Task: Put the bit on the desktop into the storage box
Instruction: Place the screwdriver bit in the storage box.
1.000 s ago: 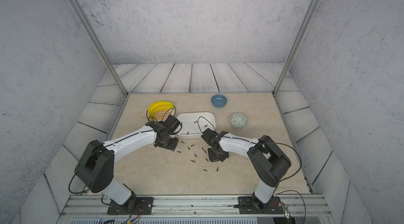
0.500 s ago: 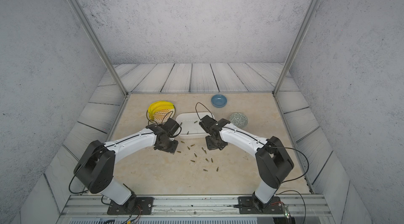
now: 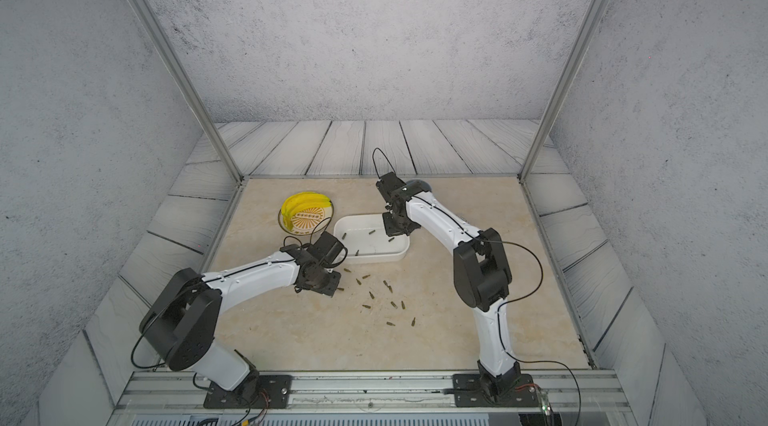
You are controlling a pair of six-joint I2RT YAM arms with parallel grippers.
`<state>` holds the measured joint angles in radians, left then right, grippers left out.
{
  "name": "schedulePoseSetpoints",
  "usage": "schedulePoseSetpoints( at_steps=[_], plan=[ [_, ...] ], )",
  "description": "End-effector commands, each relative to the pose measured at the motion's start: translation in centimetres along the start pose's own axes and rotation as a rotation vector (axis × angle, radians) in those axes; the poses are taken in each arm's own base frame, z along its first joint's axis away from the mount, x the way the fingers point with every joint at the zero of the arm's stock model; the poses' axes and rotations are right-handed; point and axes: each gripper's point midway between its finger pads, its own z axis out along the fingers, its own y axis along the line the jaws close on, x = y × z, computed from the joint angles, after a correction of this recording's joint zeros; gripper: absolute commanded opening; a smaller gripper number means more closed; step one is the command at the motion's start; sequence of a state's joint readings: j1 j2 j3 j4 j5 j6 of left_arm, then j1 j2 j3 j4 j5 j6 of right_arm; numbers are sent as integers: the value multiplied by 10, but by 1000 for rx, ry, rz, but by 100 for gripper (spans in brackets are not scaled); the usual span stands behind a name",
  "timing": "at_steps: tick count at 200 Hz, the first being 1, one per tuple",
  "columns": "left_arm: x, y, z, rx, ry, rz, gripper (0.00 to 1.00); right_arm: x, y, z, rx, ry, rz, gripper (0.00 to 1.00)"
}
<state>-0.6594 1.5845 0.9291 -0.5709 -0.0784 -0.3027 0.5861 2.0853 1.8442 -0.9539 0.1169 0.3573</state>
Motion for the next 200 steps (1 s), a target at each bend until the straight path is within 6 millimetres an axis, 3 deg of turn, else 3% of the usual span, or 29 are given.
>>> schedulePoseSetpoints(
  at_steps=[1,18,53,78,200],
  plan=[
    [2,-2,4,-23,-10,53,48,7,8,7,-26,43,-29,0],
    [1,-5,5,-27,-18,74,48,10,9,15,-28,63,-33,0],
    [-3,-12,10,-26,-25,116,48,15,7,22,-18,84,-40,23],
    [-6,-17,13,-22,-7,141,48,18,6,19,-14,89,-42,33],
    [-11,-27,26,-21,15,174,47,23,-4,-5,2,45,-35,35]
  ],
)
